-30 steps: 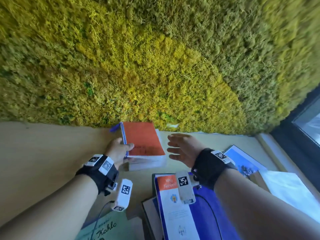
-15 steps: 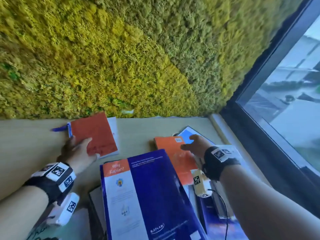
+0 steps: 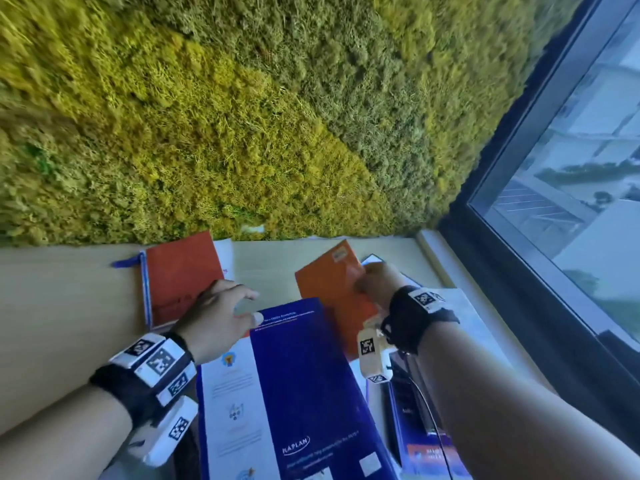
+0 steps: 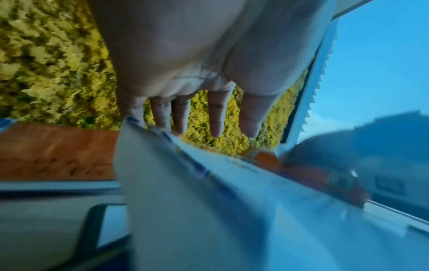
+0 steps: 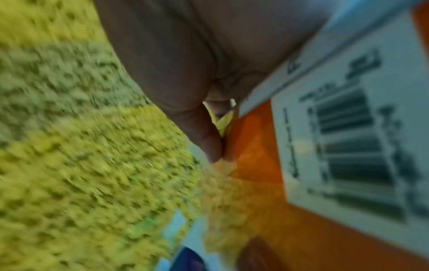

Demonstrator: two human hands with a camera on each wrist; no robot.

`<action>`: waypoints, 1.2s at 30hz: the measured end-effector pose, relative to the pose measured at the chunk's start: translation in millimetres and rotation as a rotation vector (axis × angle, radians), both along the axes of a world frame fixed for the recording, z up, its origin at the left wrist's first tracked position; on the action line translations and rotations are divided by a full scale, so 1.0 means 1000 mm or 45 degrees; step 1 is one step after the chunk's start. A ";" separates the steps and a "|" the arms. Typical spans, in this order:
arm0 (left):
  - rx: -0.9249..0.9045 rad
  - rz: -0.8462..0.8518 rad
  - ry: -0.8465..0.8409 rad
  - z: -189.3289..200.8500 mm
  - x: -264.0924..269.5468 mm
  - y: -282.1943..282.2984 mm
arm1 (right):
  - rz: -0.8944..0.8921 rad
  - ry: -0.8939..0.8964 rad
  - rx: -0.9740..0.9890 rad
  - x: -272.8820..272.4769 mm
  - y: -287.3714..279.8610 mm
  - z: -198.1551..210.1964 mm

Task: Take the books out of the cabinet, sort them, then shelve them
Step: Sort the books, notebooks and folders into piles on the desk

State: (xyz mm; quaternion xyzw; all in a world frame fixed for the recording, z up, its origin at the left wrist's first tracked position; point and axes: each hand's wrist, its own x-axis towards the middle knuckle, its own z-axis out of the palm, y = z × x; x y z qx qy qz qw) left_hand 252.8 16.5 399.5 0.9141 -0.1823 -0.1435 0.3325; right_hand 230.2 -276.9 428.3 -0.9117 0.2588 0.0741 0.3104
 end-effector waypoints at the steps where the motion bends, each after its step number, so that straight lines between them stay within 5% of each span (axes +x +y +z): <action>1: -0.038 -0.022 -0.028 0.007 0.000 -0.004 | -0.027 -0.111 0.126 0.003 0.006 0.016; 7: -0.804 -0.091 0.381 0.064 -0.003 -0.028 | 0.229 -0.450 0.301 0.008 0.089 0.103; 13: -1.305 0.021 0.495 0.064 0.002 0.011 | 0.425 -0.359 0.864 0.006 0.155 0.092; 15: -1.400 0.118 0.538 0.055 0.005 0.035 | 0.431 -0.424 0.810 0.009 0.160 0.082; 17: -1.460 0.213 0.625 0.045 0.008 0.063 | 0.461 -0.524 0.498 0.016 0.164 0.066; 19: -1.468 0.277 0.675 0.033 0.009 0.094 | 0.412 -0.454 0.275 0.020 0.176 0.050; 23: -1.449 0.462 0.642 0.026 0.000 0.158 | 0.392 -0.109 0.736 0.017 0.230 0.025; 25: -1.365 0.568 0.599 0.022 -0.005 0.193 | 0.501 -0.037 0.760 0.016 0.267 0.018; 33: -0.902 1.004 0.426 -0.033 -0.023 0.329 | 0.752 0.203 0.727 0.018 0.394 -0.027; 36: -0.406 1.045 0.241 -0.047 -0.033 0.356 | 0.898 0.297 0.417 0.010 0.405 -0.037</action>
